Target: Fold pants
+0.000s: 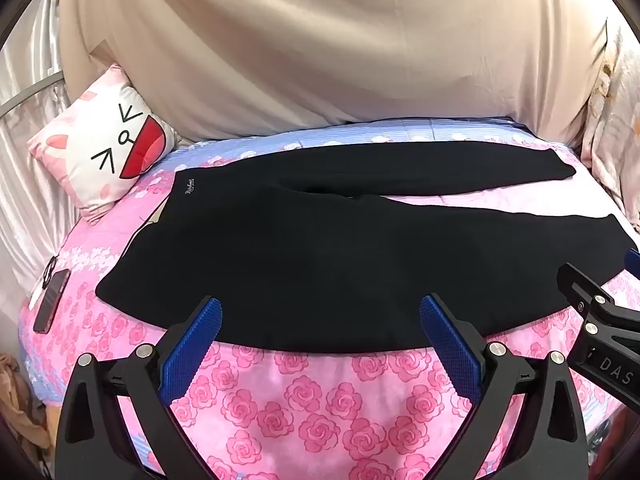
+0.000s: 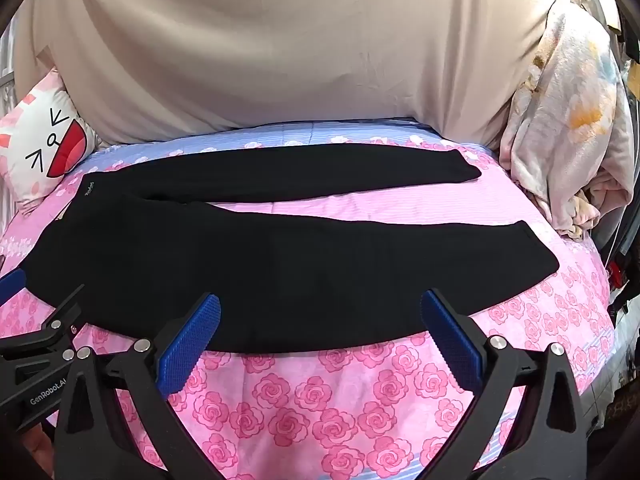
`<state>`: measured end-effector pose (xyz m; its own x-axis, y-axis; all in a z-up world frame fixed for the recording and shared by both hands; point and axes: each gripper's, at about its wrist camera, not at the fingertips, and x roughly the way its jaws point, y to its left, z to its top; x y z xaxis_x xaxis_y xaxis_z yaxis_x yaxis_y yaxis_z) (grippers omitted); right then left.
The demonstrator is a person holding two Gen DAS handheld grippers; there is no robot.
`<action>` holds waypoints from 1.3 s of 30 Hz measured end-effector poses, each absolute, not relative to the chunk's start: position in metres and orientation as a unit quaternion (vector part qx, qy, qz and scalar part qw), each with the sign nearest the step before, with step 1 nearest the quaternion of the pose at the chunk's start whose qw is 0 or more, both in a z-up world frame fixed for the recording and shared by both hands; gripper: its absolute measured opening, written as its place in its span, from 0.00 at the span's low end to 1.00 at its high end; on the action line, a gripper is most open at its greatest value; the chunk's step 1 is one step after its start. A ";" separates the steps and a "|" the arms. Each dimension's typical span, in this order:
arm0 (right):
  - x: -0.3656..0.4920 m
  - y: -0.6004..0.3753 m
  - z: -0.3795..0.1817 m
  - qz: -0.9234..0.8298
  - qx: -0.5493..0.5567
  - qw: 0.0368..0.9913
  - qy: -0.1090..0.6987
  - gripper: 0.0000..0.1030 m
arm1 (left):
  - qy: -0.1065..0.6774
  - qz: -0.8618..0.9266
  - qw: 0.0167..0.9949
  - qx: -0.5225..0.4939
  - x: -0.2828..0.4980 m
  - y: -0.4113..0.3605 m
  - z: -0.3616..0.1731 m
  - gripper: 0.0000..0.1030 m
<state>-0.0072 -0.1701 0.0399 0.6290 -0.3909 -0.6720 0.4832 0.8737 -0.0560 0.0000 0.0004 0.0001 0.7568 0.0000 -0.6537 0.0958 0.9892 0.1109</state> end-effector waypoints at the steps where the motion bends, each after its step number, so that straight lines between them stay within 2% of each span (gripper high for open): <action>1: -0.007 -0.170 0.040 -0.243 0.065 0.900 0.356 0.95 | 0.342 -0.023 0.937 0.072 -0.001 0.000 0.000 0.95; 39: -0.007 -0.174 0.035 -0.240 0.069 0.900 0.357 0.95 | 0.353 -0.017 0.932 0.080 0.001 0.000 -0.003 0.95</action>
